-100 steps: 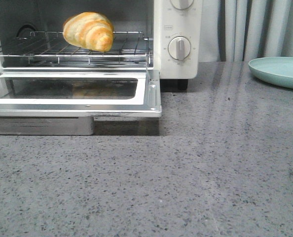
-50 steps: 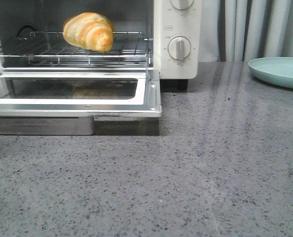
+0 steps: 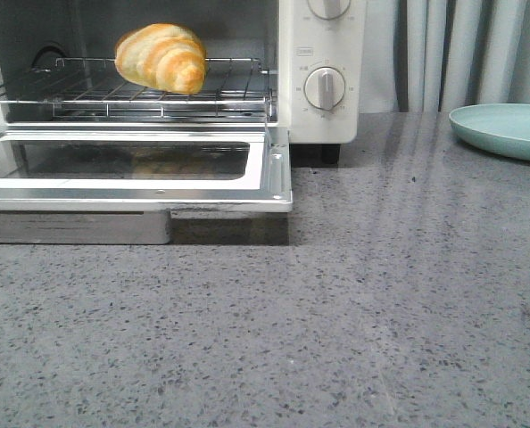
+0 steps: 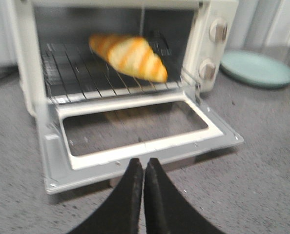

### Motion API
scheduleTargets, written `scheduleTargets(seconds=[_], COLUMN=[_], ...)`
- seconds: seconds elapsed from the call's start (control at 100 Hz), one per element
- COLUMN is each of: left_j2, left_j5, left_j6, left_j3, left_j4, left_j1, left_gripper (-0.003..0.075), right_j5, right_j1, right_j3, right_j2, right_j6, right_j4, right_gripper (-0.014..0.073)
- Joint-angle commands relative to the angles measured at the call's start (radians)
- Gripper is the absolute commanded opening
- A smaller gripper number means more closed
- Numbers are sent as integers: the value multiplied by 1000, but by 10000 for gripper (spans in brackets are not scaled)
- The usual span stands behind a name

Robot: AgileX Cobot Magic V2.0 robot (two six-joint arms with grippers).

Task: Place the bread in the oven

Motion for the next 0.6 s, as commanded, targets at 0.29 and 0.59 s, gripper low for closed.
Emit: scheduleTargets(seconds=[0.29, 0.59], left_j2=[-53, -53], left_j5=[-77, -77], left_j6=[-12, -12], left_j3=[31, 31], left_j4=[34, 32], left_j1=[2, 2], left_gripper=[-21, -21], right_j5=[4, 7], right_j1=[0, 0], right_j3=[152, 152], right_j2=[-129, -129], right_j6=[-3, -3], right_j4=[-59, -59], right_gripper=[-69, -69])
